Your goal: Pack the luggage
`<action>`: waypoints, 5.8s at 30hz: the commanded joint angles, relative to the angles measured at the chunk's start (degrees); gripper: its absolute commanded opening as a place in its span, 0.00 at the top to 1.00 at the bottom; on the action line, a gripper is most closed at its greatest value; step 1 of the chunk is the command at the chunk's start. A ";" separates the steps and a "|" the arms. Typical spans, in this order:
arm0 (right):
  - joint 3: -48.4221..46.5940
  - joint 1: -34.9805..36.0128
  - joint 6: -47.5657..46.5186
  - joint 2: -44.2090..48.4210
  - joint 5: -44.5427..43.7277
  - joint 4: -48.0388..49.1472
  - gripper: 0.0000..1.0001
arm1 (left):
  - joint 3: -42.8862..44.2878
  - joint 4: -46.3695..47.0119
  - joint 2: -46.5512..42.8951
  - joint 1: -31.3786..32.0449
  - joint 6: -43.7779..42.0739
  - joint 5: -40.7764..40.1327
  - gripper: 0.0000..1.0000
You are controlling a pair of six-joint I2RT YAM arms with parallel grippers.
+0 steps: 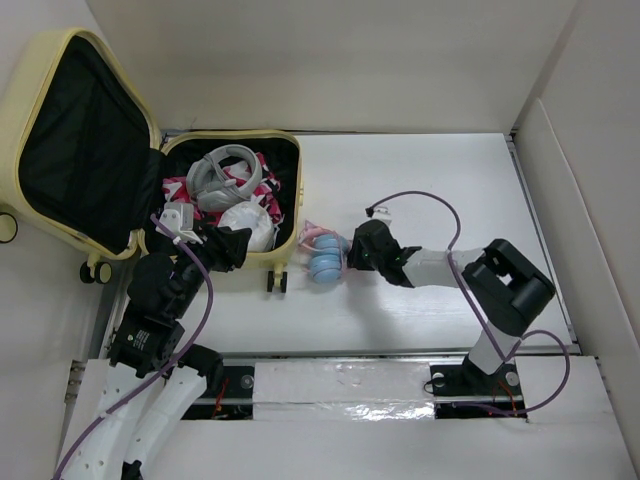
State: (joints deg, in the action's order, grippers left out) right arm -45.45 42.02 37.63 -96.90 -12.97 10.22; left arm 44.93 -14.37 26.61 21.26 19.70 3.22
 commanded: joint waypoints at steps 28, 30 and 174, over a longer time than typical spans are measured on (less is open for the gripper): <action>-44.90 6.58 -11.53 -5.10 1.27 -0.19 1.00 | -0.37 2.59 -9.82 -0.16 3.14 -13.85 0.56; -53.65 7.11 -9.86 -15.44 4.70 -2.22 1.00 | -0.28 2.51 -10.87 -0.16 3.58 -16.04 0.56; -22.21 14.57 -19.52 8.25 11.33 2.18 0.00 | 20.38 7.69 32.99 -27.76 7.45 -20.19 0.28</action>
State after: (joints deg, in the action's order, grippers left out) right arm -63.18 54.59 16.99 -83.61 4.56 13.72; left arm 67.59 -10.55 61.43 -6.48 26.70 -17.43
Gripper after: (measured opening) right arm 0.999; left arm 0.714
